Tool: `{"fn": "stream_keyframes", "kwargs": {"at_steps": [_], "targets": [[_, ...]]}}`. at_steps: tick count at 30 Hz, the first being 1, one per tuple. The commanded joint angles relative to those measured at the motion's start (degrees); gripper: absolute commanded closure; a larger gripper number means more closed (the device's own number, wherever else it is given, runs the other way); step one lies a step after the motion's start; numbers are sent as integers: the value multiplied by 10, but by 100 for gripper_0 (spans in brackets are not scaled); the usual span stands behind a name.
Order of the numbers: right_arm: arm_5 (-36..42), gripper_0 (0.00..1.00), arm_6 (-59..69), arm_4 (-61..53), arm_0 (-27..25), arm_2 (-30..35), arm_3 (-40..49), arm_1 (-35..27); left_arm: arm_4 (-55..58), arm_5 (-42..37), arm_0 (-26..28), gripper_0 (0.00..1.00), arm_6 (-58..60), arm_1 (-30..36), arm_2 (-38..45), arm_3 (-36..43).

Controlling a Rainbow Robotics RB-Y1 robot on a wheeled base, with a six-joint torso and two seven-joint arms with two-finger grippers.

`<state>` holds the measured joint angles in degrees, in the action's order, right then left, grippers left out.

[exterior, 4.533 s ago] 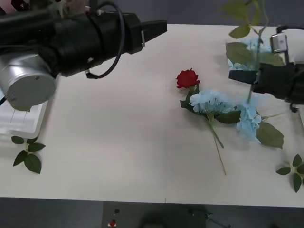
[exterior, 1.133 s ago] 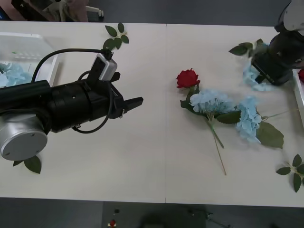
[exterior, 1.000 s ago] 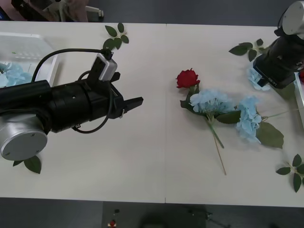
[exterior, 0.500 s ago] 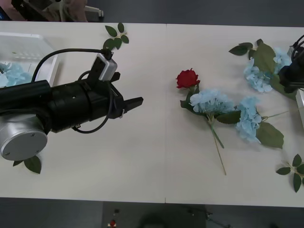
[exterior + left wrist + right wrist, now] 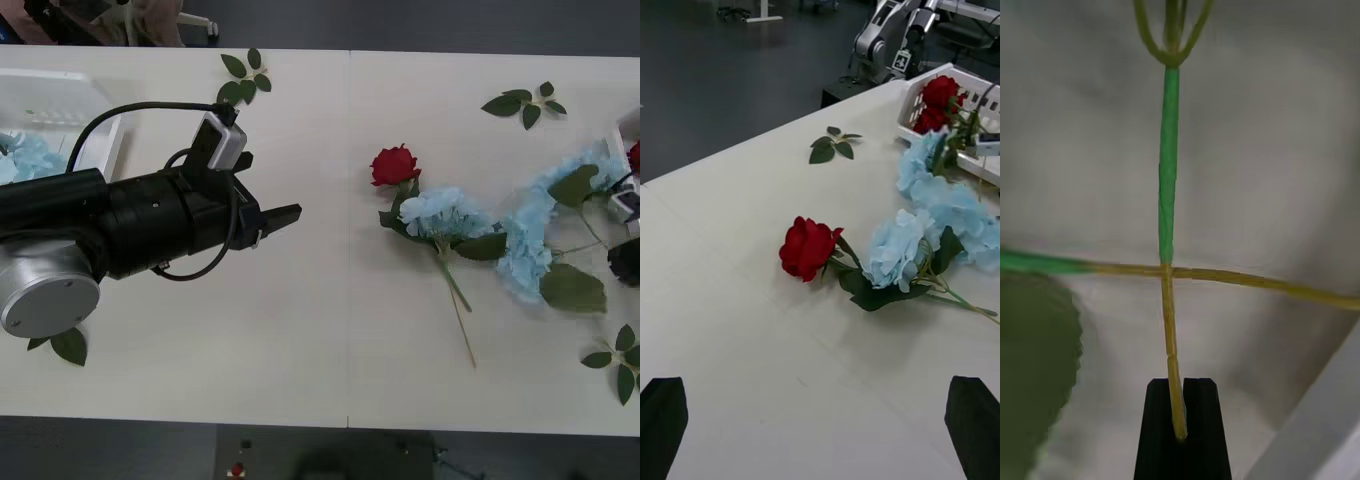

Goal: Put the red flowers into the right box and the blue flowers into the left box

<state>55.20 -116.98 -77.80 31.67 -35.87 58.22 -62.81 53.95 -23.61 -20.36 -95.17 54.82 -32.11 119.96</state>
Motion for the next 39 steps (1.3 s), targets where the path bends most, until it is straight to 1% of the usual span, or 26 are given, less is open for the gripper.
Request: {"fn": "stream_keyframes", "kwargs": {"at_steps": [1,4,5,6,7,8,10,12,17,20,22,25,26,30,34,39], "targets": [[-28,100,22,-8,-72,42,63,-42,1,2,-20,0,-21,10,12,13],[-48,100,23,-8,-107,56,84,-45,1,2,-20,0,-21,10,12,13],[-56,98,24,-8,-113,57,88,-44,1,2,-20,0,-21,10,12,13],[-59,88,24,-8,-115,56,88,-44,1,2,-20,0,-21,10,12,13],[-60,68,25,-7,-115,57,88,-44,1,2,-20,0,-21,10,12,13],[-62,54,25,-7,-114,57,88,-43,1,2,-20,0,-21,10,12,13],[-64,39,26,-8,-111,58,88,-44,1,2,-20,0,-21,10,12,13],[-64,33,26,-8,-109,62,87,-44,1,2,-20,0,-21,10,12,13],[-46,31,25,-11,-107,93,91,-45,1,2,-20,0,-21,10,12,13],[9,30,26,-24,-108,139,111,-56,1,2,-20,0,-21,10,12,13],[53,29,27,-41,-108,181,124,-64,1,2,-20,0,-21,10,12,13],[104,29,30,-39,-107,236,131,-66,1,2,-20,0,-21,10,12,13],[114,29,33,-36,-104,244,132,-66,1,2,-20,0,-21,10,12,13],[132,29,69,3,-71,244,129,-57,1,2,-20,0,-21,10,12,13],[119,29,98,41,-58,232,118,-37,1,2,-20,0,-21,10,12,13],[84,29,105,66,-42,180,100,-23,1,2,-20,0,-21,10,12,13]]}}
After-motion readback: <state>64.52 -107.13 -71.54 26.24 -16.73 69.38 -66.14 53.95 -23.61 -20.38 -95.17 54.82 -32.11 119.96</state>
